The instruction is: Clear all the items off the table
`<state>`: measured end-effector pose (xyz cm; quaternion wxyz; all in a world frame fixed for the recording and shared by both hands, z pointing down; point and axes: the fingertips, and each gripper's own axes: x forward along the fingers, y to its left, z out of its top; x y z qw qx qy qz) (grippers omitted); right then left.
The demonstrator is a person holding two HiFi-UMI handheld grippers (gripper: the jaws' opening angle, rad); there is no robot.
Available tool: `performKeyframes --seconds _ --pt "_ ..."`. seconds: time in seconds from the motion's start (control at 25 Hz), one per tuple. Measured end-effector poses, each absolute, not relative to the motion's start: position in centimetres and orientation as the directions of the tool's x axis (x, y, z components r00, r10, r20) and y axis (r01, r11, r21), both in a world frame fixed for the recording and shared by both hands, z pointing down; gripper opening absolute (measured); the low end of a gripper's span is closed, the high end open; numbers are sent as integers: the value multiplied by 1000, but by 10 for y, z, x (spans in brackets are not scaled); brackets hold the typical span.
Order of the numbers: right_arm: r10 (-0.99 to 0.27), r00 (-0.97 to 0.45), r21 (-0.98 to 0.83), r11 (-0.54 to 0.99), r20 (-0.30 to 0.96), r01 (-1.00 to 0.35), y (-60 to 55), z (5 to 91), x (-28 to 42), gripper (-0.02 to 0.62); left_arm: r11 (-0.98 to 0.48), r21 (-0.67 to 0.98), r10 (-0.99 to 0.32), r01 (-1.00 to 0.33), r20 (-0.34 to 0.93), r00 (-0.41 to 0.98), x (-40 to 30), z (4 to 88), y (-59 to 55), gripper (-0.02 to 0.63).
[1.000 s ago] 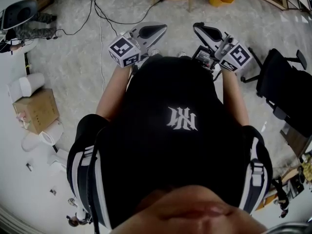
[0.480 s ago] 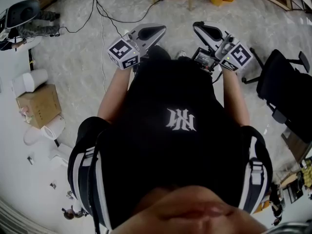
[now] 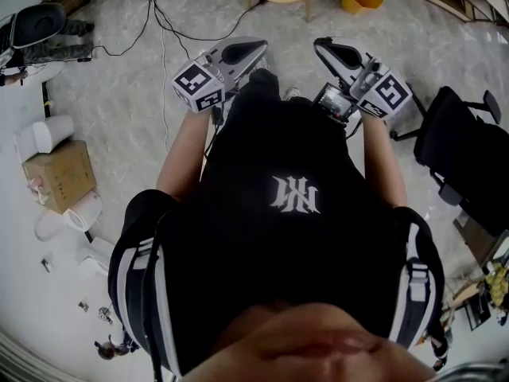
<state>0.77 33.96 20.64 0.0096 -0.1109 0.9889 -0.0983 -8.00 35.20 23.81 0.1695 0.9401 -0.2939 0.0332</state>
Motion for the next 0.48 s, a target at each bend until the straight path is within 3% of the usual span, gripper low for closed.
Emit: performKeyframes --seconds 0.48 --pt "-230 -972 -176 956 46 -235 273 205 -42 3 -754 318 -569 -575 122 814 -140 239 279 12"
